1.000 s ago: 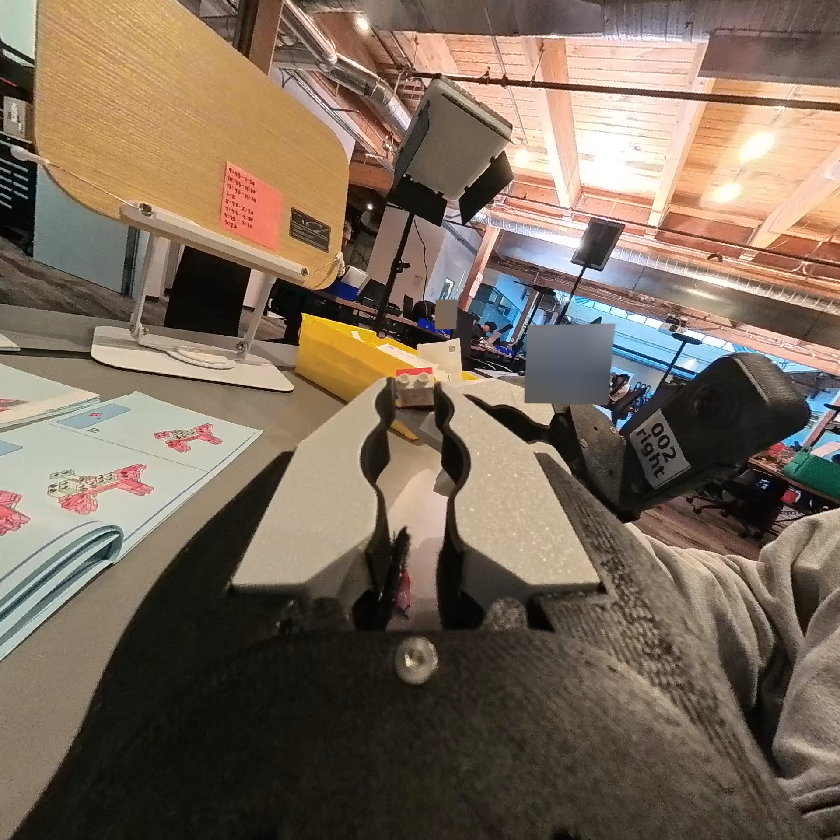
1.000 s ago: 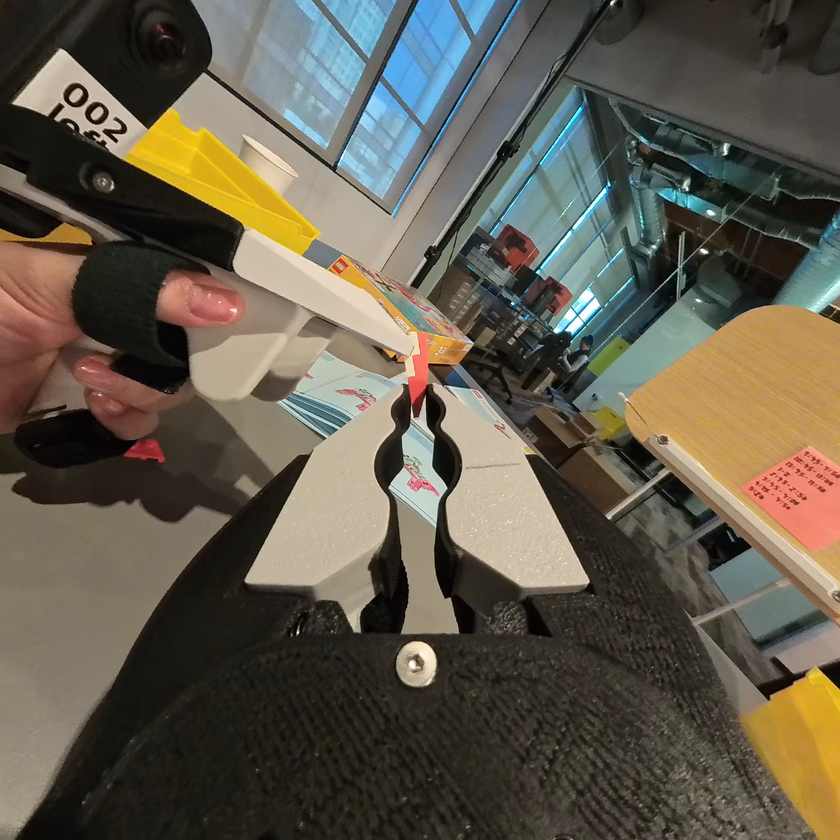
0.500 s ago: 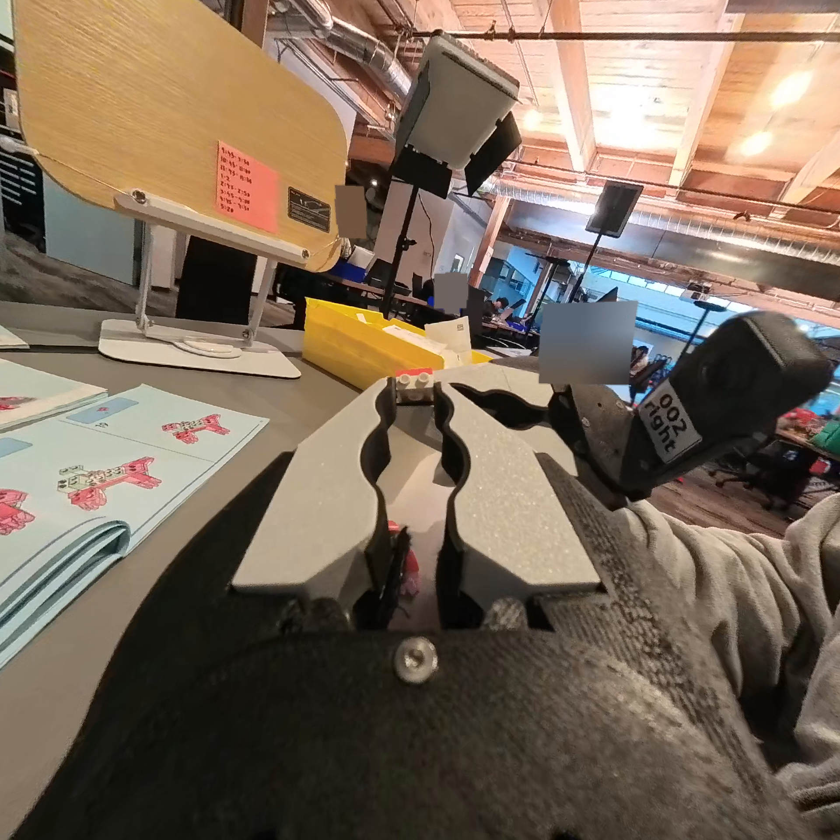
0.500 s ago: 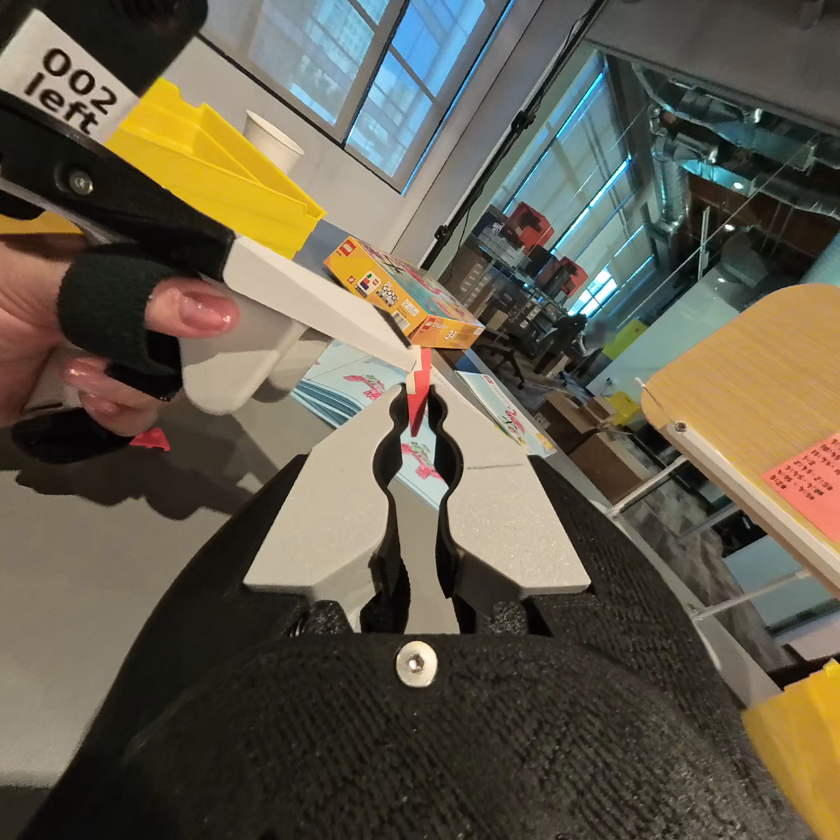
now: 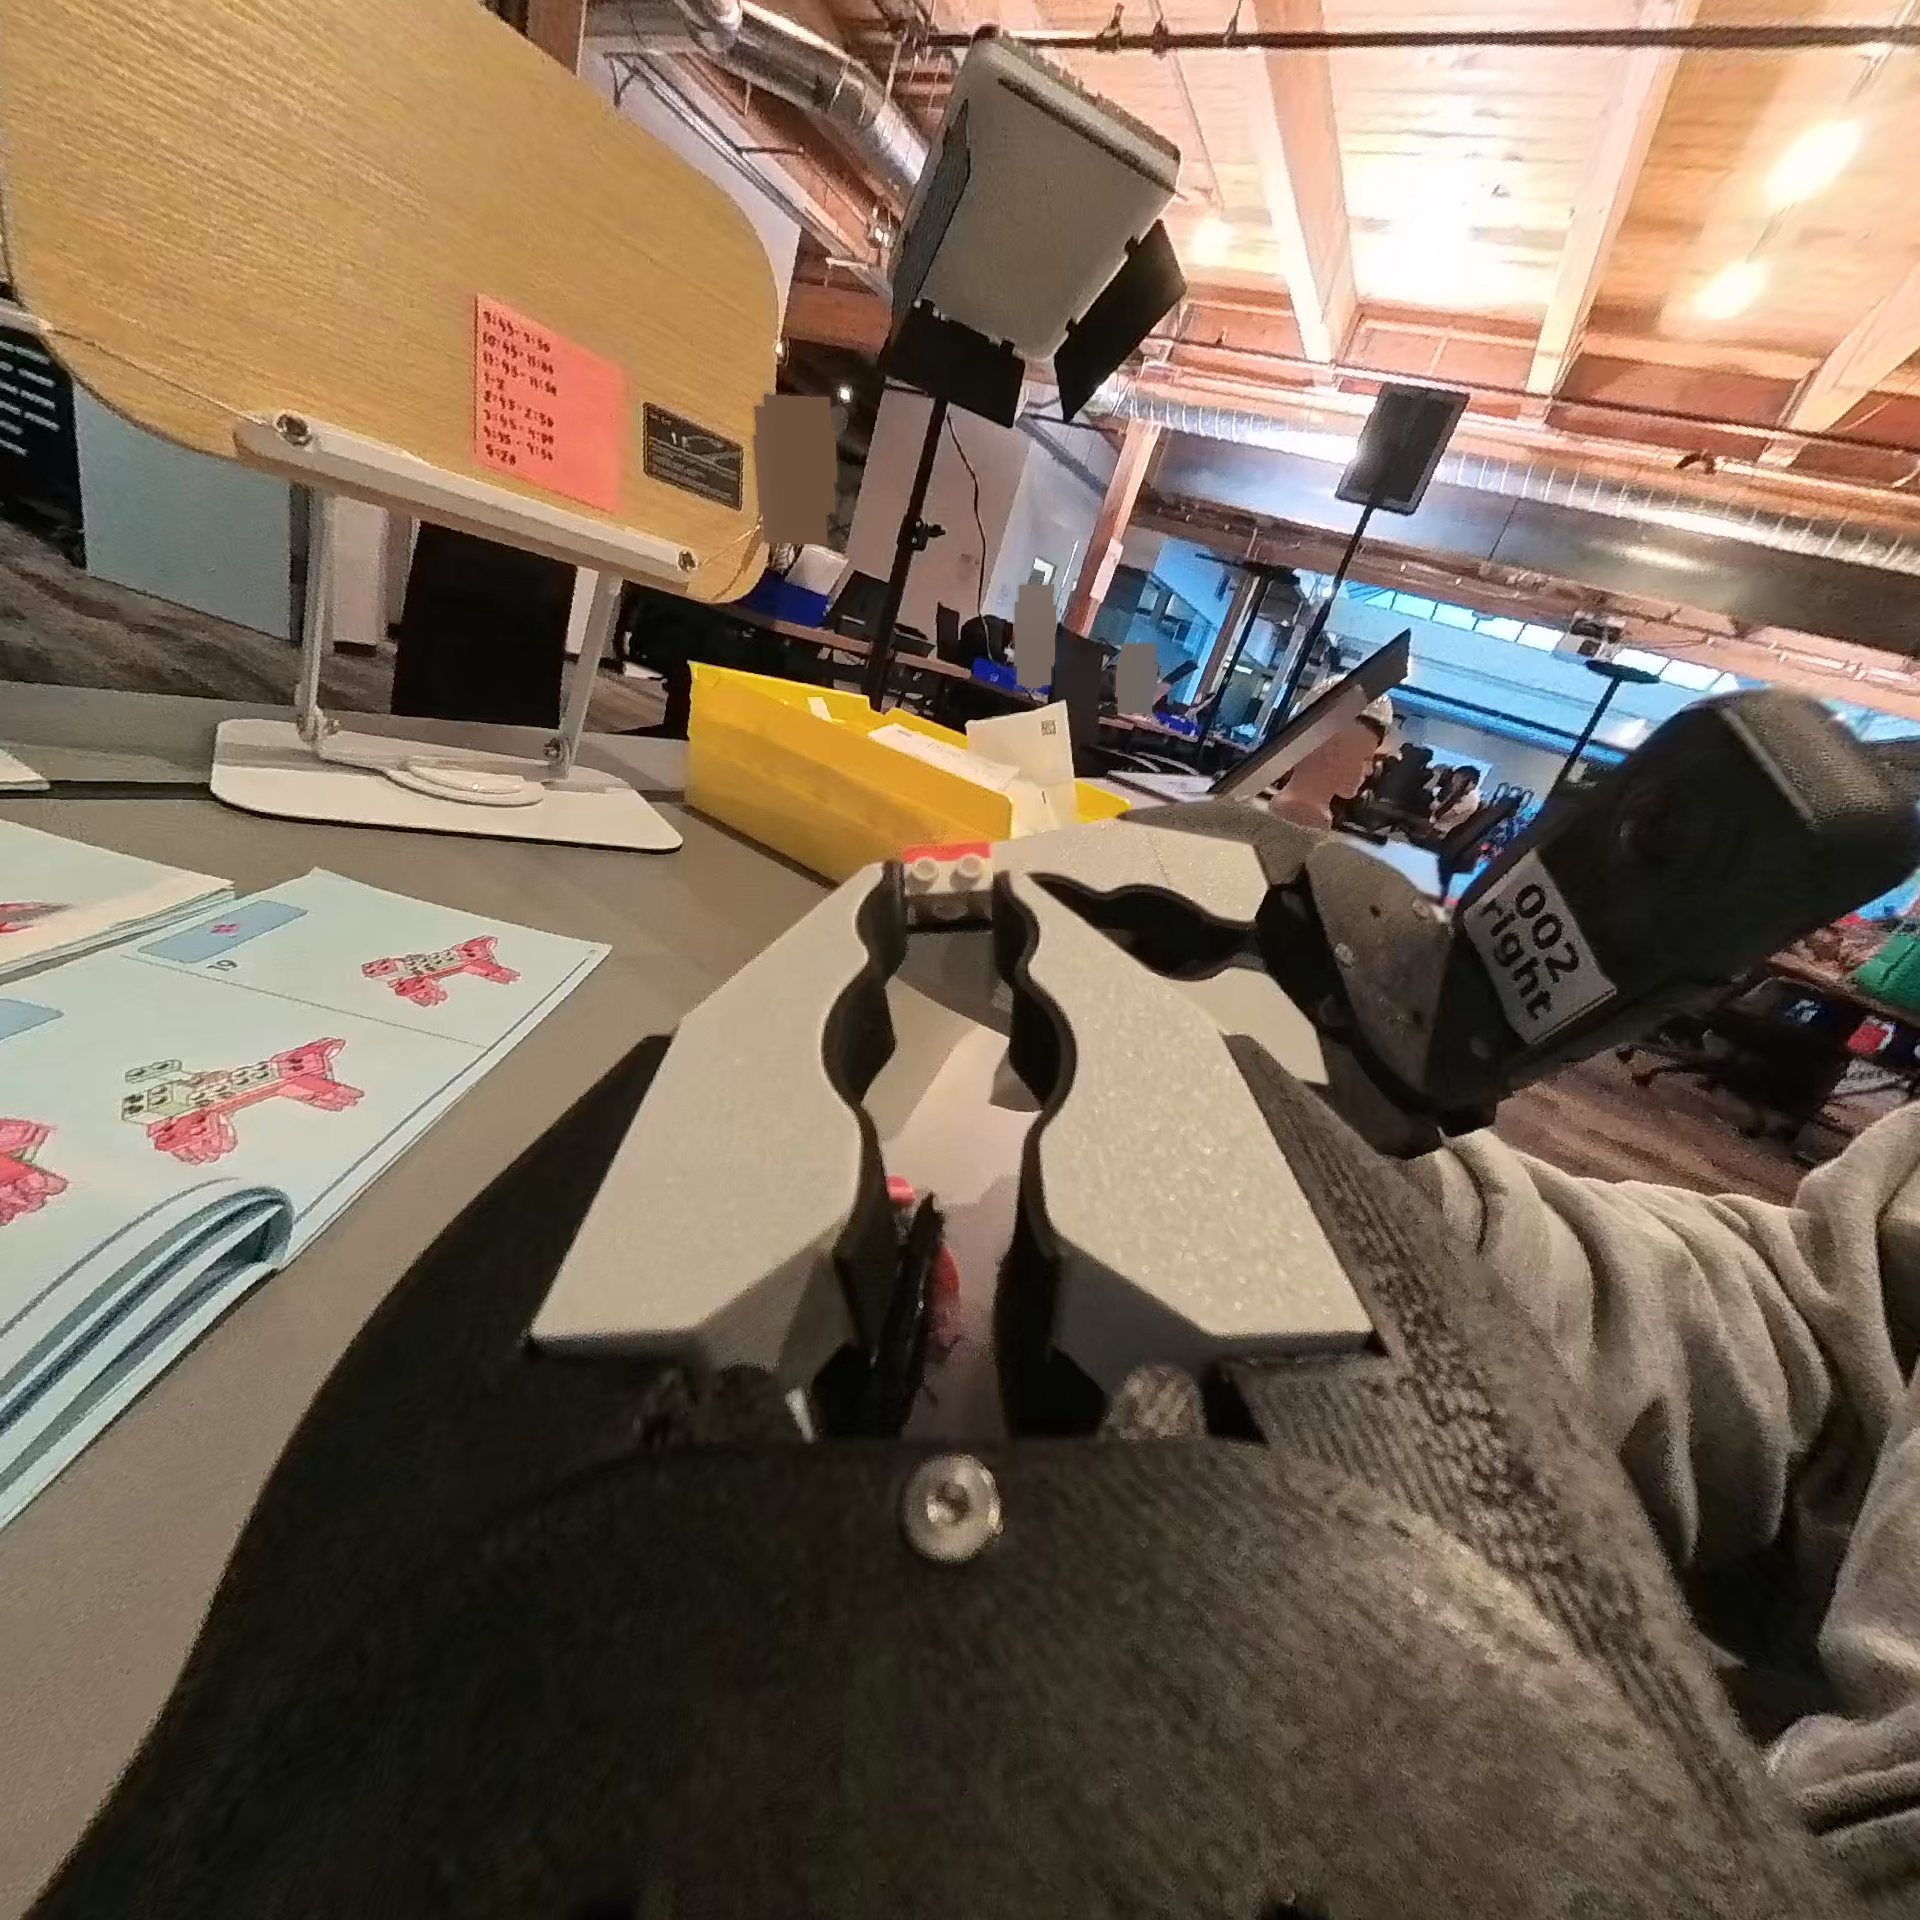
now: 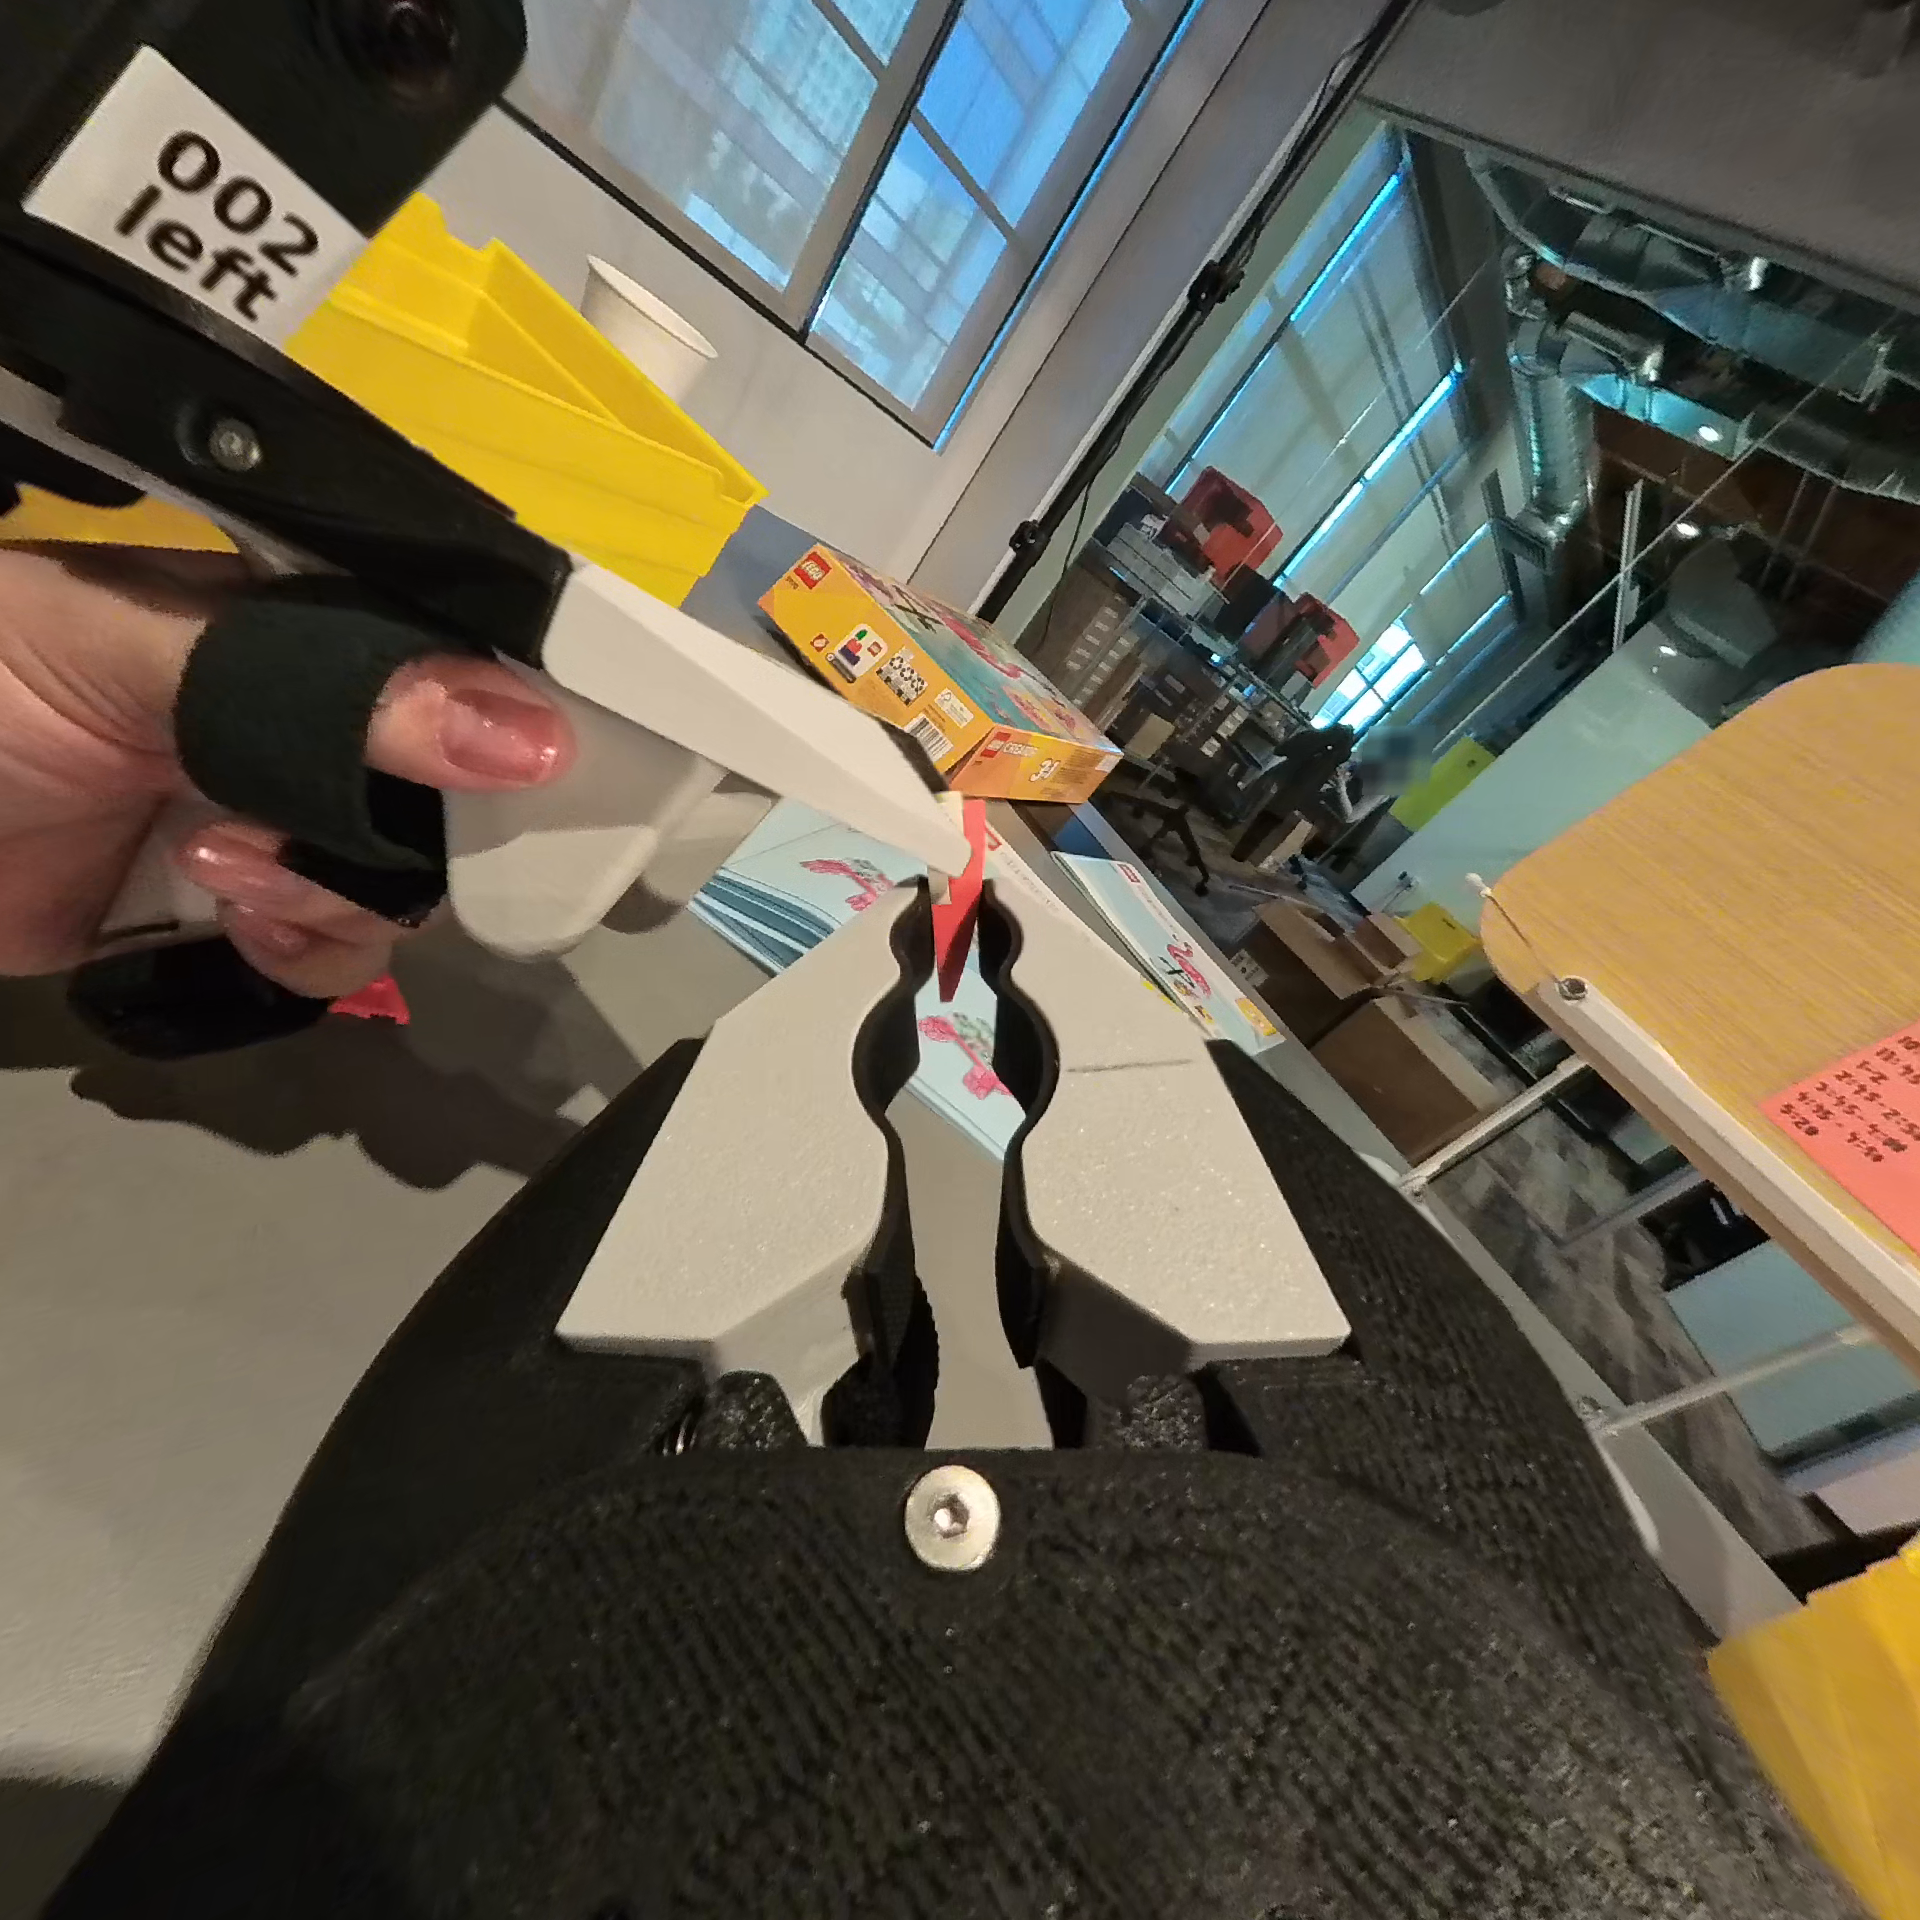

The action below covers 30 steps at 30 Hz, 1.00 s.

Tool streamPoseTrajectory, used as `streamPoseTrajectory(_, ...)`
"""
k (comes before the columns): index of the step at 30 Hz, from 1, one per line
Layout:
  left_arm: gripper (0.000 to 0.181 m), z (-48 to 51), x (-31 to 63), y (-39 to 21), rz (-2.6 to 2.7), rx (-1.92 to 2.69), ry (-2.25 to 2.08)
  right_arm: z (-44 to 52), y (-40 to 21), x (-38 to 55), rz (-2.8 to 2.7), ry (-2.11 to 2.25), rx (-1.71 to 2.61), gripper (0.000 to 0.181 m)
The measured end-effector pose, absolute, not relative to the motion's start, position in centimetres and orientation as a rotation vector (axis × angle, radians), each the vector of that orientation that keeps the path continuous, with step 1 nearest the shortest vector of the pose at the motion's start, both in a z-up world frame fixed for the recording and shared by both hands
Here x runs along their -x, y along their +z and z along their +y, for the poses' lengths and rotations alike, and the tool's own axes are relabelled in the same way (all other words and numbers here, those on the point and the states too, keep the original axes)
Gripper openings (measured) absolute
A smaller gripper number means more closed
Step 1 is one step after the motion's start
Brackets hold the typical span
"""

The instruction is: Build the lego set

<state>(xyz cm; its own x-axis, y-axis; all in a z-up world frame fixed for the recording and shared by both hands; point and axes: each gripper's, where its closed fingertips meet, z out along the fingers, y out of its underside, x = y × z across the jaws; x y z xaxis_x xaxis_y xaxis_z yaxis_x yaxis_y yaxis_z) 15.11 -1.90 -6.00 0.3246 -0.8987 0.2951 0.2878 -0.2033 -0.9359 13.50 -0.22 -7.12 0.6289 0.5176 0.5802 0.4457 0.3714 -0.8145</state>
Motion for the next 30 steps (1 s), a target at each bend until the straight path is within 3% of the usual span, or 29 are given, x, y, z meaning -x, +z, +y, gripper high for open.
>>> streamPoseTrajectory(5, 0.015, -1.7, -15.1, -6.7, 0.657, 1.398, -1.183, -0.5, -8.0, -13.5, -1.053, 0.069, 1.232, 0.013)
streamPoseTrajectory(16, 0.015, -1.5, -14.9, -7.3, 0.656, 1.445, -1.259, -0.3, -8.7, -13.8, -1.090, 0.062, 1.303, 0.005)
streamPoseTrajectory(24, 0.016, -3.0, -14.9, -7.4, 0.829, 1.443, -1.300, -2.4, -8.8, -13.8, -1.091, 0.671, 1.419, 0.005)
streamPoseTrajectory(26, 0.000, -2.9, -14.6, -7.4, 0.791, 1.426, -1.356, -2.6, -7.9, -14.2, -1.003, 0.877, 1.422, 0.004)
streamPoseTrajectory(27, 0.000, -2.6, -14.3, -7.7, 0.760, 1.440, -1.378, -2.2, -7.3, -14.9, -0.951, 0.940, 1.419, 0.004)
streamPoseTrajectory(30, 0.000, -1.9, -13.6, -7.6, 0.687, 1.468, -1.424, -0.5, -8.0, -16.7, -0.926, 0.772, 1.452, 0.005)
